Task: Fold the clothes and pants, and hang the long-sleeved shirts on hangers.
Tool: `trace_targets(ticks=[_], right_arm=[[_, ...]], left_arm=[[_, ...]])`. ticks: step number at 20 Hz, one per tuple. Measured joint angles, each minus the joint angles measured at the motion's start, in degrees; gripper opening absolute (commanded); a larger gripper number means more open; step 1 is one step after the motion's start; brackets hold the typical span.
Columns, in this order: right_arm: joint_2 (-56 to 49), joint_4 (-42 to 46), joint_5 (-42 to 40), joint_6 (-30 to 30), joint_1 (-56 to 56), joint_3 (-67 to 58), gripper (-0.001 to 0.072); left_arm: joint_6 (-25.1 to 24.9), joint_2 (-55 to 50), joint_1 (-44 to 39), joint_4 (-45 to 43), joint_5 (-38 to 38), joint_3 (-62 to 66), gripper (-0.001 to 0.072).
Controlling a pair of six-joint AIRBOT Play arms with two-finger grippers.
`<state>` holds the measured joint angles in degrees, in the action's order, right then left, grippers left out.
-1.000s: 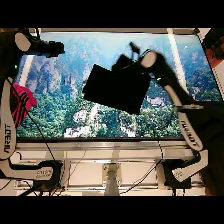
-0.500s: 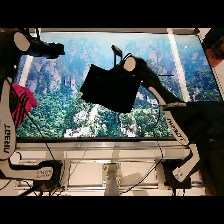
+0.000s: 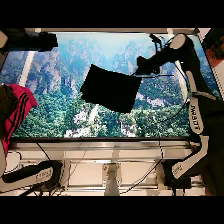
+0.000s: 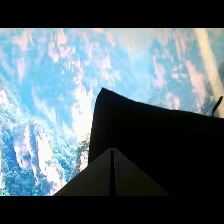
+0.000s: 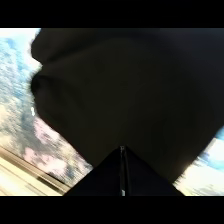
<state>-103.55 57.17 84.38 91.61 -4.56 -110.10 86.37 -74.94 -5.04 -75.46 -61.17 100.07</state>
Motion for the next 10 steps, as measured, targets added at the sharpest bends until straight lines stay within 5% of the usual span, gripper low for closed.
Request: trace_targets(ticks=[6, 7, 8, 9, 10], right_arm=[[0.0, -13.8, 0.9, -12.9, 9.5, 16.0, 0.0031], [0.0, -14.6, -0.2, -14.0, 10.0, 18.8, 0.0246], [-0.2, -14.9, -1.7, -14.9, 10.3, 21.4, 0.0543], [-0.3, -14.9, -2.7, -15.2, 10.4, 23.3, 0.0628], [-0.6, -14.6, -3.7, -15.1, 10.3, 24.8, 0.0626]], left_arm=[[-0.2, 9.2, 0.0, 0.6, -0.2, 0.0, 0.0005], [-0.2, 10.1, 0.0, 0.7, -0.2, 0.0, 0.0006], [-0.2, 10.9, 0.0, 0.7, -0.4, 0.0, 0.0005], [-0.2, 11.5, 0.0, 0.7, -0.5, 0.0, 0.0006], [-0.2, 11.9, 0.0, 0.7, -0.9, 0.0, 0.0005]])
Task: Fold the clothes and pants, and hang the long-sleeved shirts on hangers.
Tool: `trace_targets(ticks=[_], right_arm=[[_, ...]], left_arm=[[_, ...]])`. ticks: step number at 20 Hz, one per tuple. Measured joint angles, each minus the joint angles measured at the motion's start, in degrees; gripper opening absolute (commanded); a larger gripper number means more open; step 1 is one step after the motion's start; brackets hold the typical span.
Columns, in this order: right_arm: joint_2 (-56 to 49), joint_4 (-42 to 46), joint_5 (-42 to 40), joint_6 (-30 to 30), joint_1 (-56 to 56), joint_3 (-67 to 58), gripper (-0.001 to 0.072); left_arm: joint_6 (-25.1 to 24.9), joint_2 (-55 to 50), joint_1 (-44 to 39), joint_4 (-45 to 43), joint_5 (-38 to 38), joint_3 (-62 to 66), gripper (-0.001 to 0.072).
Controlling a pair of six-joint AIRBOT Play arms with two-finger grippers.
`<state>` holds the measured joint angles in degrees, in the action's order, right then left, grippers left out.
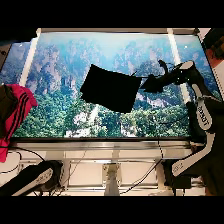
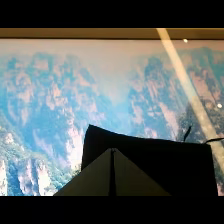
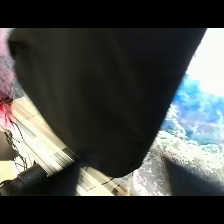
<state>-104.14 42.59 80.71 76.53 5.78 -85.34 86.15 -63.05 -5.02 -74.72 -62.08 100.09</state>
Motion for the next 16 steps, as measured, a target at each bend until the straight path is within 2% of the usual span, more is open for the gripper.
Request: trace_targets(ticks=[5, 10, 12, 13, 14, 15, 16], right_arm=[[-3.4, 0.3, -1.0, 2.5, -1.6, 3.2, 0.0627], [-7.2, -5.9, -1.4, 1.0, -4.4, 3.7, 0.0626], [-8.7, -8.1, -1.8, 0.7, -5.9, 3.7, 0.0581], [-9.3, -9.1, -2.1, 0.6, -6.8, 3.8, 0.0504], [-9.8, -9.9, -2.6, 0.5, -7.7, 3.8, 0.0332], [-10.1, -10.5, -3.1, 0.5, -8.5, 3.8, 0.0099], [-10.2, -11.7, -3.5, 0.4, -9.2, 3.8, 0.0017]], left_arm=[[0.0, 0.8, 0.0, 0.0, -2.9, 0.0, 0.0006], [0.0, 1.0, 0.0, 0.0, -4.0, 0.0, 0.0006], [0.0, 1.0, 0.0, 0.0, -4.6, 0.0, 0.0006], [0.0, 1.0, 0.0, 0.0, -4.7, 0.0, 0.0006], [0.0, 1.0, 0.0, 0.0, -4.9, 0.0, 0.0006], [0.0, 1.0, 0.0, 0.0, -5.0, 0.0, 0.0006], [0.0, 1.0, 0.0, 0.0, -5.0, 0.0, 0.0006]])
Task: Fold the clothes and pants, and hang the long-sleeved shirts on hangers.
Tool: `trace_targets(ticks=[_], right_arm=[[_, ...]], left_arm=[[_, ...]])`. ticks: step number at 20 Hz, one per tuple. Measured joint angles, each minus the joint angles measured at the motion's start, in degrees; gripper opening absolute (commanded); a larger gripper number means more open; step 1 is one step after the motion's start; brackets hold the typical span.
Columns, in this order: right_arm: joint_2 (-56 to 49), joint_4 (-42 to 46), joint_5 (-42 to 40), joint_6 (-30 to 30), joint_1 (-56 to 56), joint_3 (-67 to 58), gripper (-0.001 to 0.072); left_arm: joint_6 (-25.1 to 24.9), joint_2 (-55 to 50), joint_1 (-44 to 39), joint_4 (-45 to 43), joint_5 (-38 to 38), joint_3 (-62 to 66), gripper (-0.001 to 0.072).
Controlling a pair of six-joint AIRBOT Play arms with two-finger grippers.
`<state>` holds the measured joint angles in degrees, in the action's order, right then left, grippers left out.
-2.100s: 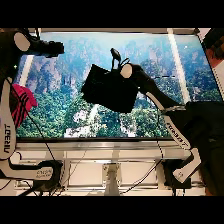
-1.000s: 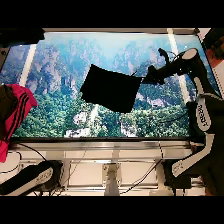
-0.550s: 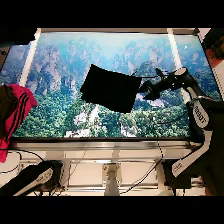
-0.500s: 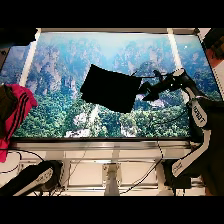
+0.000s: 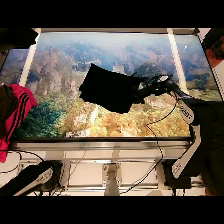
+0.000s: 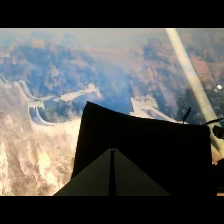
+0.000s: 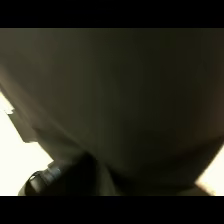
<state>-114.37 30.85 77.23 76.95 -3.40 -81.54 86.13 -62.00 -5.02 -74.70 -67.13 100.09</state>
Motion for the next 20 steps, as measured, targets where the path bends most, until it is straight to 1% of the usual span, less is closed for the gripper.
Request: trace_targets(ticks=[4, 6, 8, 10, 14, 18, 20], right_arm=[[1.8, -2.4, -0.1, 0.0, 0.0, 0.0, 0.0016], [4.4, -1.1, 0.6, 0.3, 2.3, 0.0, 0.0016], [8.2, 2.3, 1.4, 1.7, 6.6, 0.0, 0.0016], [12.4, 7.1, 3.4, 2.6, 12.9, 0.0, 0.0016], [21.1, 14.6, 6.9, 3.5, 30.3, 0.0, 0.0015], [26.5, 16.2, 8.1, 4.3, 49.9, -0.1, 0.0015], [28.2, 16.0, 8.6, 4.4, 57.4, -0.1, 0.0015]], left_arm=[[0.0, 0.0, 0.0, 0.0, -0.2, 0.0, 0.0005], [0.0, 0.0, 0.0, 0.0, -0.2, 0.0, 0.0006], [0.0, 0.0, 0.0, 0.0, -0.2, 0.0, 0.0006], [0.0, 0.0, 0.0, 0.2, -0.2, 0.0, 0.0006], [0.0, 0.0, 0.0, 0.3, -0.2, 0.0, 0.0006], [0.0, 0.0, 0.0, 1.2, -0.2, 0.0, 0.0007], [0.0, 0.0, 0.0, 1.5, -0.2, 0.0, 0.0007]])
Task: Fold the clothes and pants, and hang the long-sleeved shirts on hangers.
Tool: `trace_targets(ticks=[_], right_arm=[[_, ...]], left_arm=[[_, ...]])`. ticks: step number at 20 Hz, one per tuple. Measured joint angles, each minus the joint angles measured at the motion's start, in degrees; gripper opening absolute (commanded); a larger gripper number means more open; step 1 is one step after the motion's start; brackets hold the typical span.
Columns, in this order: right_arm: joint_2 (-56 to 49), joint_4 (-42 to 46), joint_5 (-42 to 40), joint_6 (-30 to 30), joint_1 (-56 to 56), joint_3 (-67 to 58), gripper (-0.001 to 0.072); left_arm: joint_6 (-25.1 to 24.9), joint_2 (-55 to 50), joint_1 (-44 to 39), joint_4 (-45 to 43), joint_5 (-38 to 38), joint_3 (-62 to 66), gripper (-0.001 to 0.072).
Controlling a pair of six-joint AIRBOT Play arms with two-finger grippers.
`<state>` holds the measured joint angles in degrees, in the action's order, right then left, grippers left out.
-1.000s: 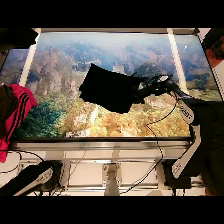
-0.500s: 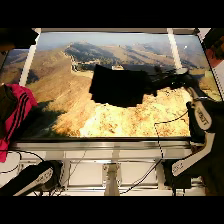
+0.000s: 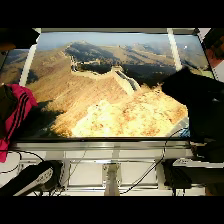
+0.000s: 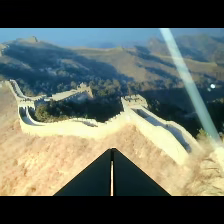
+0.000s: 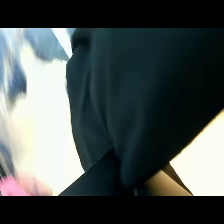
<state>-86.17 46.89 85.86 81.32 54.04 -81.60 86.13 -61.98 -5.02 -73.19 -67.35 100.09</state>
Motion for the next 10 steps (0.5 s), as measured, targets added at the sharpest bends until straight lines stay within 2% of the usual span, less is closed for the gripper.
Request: trace_targets(ticks=[4, 9, 10], right_arm=[[3.6, 0.9, 0.7, 0.1, 12.2, 0.0, 0.0015], [5.9, 13.8, 3.2, 3.5, 18.6, 0.3, 0.0030], [6.0, 16.6, 3.4, 4.9, 19.0, 0.4, 0.0169]], left_arm=[[0.0, 0.0, 0.0, 0.3, 0.0, 0.0, 0.0007], [0.0, 0.0, 0.0, 0.4, 0.1, 0.0, 0.0007], [0.0, 0.0, 0.0, 0.4, 0.2, 0.0, 0.0007]])
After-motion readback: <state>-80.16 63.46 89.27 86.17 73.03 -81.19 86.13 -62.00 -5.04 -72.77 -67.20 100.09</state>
